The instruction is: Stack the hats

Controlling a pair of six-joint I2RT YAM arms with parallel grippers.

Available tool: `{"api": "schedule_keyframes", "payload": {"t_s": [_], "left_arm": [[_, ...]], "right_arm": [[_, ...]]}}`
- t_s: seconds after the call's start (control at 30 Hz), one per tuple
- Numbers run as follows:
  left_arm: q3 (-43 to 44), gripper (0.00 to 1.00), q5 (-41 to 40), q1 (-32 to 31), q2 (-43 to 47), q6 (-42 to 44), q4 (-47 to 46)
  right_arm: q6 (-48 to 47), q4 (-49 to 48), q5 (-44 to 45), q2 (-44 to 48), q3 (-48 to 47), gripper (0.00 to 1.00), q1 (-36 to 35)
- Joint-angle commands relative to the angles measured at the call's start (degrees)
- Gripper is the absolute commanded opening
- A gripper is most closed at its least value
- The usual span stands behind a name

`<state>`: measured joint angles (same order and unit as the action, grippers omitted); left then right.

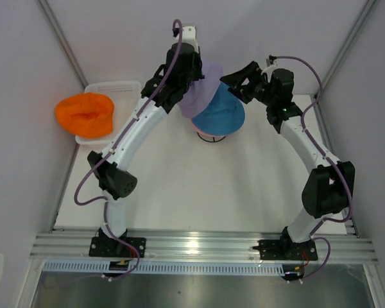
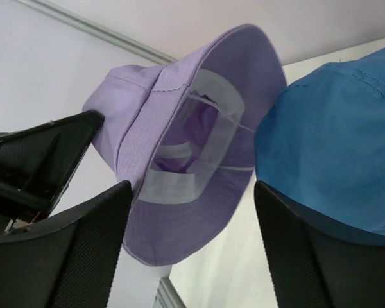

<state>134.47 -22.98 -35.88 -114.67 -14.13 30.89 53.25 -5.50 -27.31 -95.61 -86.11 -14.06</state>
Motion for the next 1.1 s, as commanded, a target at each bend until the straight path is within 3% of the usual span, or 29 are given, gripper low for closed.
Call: {"api": "schedule_keyframes", "payload": {"t_s": [0.0, 0.2, 0.37, 0.47, 0.5, 0.6, 0.73, 0.9, 1.0, 1.07], "left_arm": [[1.8, 0.01, 1.8, -0.8, 1.0, -2.6, -4.0], [1.5, 0.01, 2.3, -2.3, 0.0, -1.3, -5.0], [1.3, 0.01, 3.2, -2.4, -0.1, -1.8, -5.6], [1.3, 0.01, 3.1, -2.8, -0.4, -1.1, -5.9], [1.3, 0.01, 2.8, -2.9, -0.5, -0.9, -5.9], [-0.2, 0.01, 2.2, -3.1, -0.6, -0.1, -5.8], [-5.6, 0.08, 2.4, -3.2, 0.8, 1.2, -8.0], [-8.5, 0.12, 3.3, -3.8, 1.2, 1.5, -11.1], [-8.5, 0.22, 4.0, -4.0, 0.3, 1.4, -11.4], [-8.5, 0.43, 3.9, -4.3, 0.2, 1.3, -11.3]], "right_arm": [[2.8, -6.7, 1.3, -1.0, -0.5, 0.79, 0.1], [14.2, -16.7, -0.7, -4.8, 0.5, 0.73, 0.1], [16.4, -18.2, -0.3, -6.5, -1.4, 0.71, -1.0], [15.7, -16.9, -0.1, -6.8, -2.7, 0.49, -1.5], [15.4, -16.3, -0.1, -6.8, -2.9, 0.3, -1.4], [11.5, -11.0, 0.4, -6.8, -5.9, 0.0, -0.9], [3.6, -0.6, -0.5, -8.9, -12.4, 0.0, 1.7], [0.8, 3.1, -11.2, -14.0, -17.9, 0.0, 6.7], [-2.7, 4.5, -15.2, -16.6, -19.0, 0.0, 8.3], [-3.4, 5.0, -16.7, -18.1, -18.5, 0.0, 9.1]]}}
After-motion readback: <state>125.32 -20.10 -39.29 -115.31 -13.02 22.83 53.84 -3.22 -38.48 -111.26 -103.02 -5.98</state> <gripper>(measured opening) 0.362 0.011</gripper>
